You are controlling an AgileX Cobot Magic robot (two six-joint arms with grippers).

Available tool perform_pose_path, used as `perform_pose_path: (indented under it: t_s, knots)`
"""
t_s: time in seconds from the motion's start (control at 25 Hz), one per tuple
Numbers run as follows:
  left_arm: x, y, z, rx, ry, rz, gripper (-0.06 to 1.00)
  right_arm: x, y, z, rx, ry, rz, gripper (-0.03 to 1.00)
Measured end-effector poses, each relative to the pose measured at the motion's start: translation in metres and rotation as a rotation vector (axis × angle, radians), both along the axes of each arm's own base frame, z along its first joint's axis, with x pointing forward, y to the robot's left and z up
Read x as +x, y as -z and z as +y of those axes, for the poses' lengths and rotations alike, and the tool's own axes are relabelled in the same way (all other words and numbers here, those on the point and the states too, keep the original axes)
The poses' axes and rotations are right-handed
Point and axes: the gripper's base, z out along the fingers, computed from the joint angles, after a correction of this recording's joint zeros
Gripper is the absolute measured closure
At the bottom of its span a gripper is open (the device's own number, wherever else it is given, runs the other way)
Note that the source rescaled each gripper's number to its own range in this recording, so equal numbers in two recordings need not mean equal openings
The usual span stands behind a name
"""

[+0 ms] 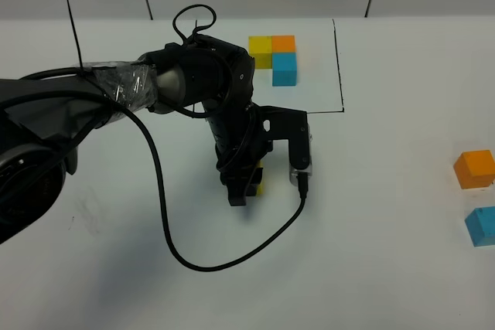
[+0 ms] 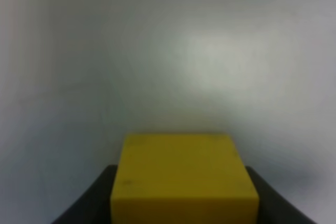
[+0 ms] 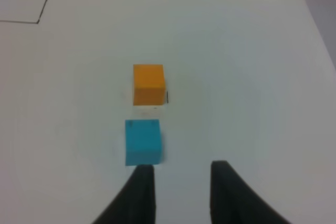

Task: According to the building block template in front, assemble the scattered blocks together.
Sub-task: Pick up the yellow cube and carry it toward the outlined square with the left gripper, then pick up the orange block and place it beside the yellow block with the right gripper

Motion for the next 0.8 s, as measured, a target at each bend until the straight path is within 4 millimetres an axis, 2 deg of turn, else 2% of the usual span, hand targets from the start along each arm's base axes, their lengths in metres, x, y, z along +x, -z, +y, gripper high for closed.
perform_pose_path:
  t_s: [0.32,0.4,0.44,0.56,0.64,0.68,0.8]
  knots:
    - [0.000,0.000,0.001,0.007,-0.013,0.003,0.94,0.000,0.000,0.000,0.000,0.000,0.000,0.97]
    - [0.000,0.000,0.001,0.015,-0.034,0.003,0.92,0.000,0.000,0.000,0.000,0.000,0.000,0.97]
    - [0.000,0.000,0.002,0.020,-0.038,0.003,0.84,0.000,0.000,0.000,0.000,0.000,0.000,0.97]
    - [0.000,-0.009,0.003,0.021,-0.062,-0.004,0.44,0.000,0.000,0.000,0.000,0.000,0.000,0.97]
    - [0.001,-0.032,0.003,0.008,-0.078,-0.042,0.14,0.000,0.000,0.000,0.000,0.000,0.000,0.97]
    - [0.002,-0.046,0.003,0.003,-0.084,-0.072,0.04,0.000,0.000,0.000,0.000,0.000,0.000,0.97]
    - [0.000,-0.101,0.002,-0.036,-0.097,-0.192,-0.05,0.000,0.000,0.000,0.000,0.000,0.000,0.97]
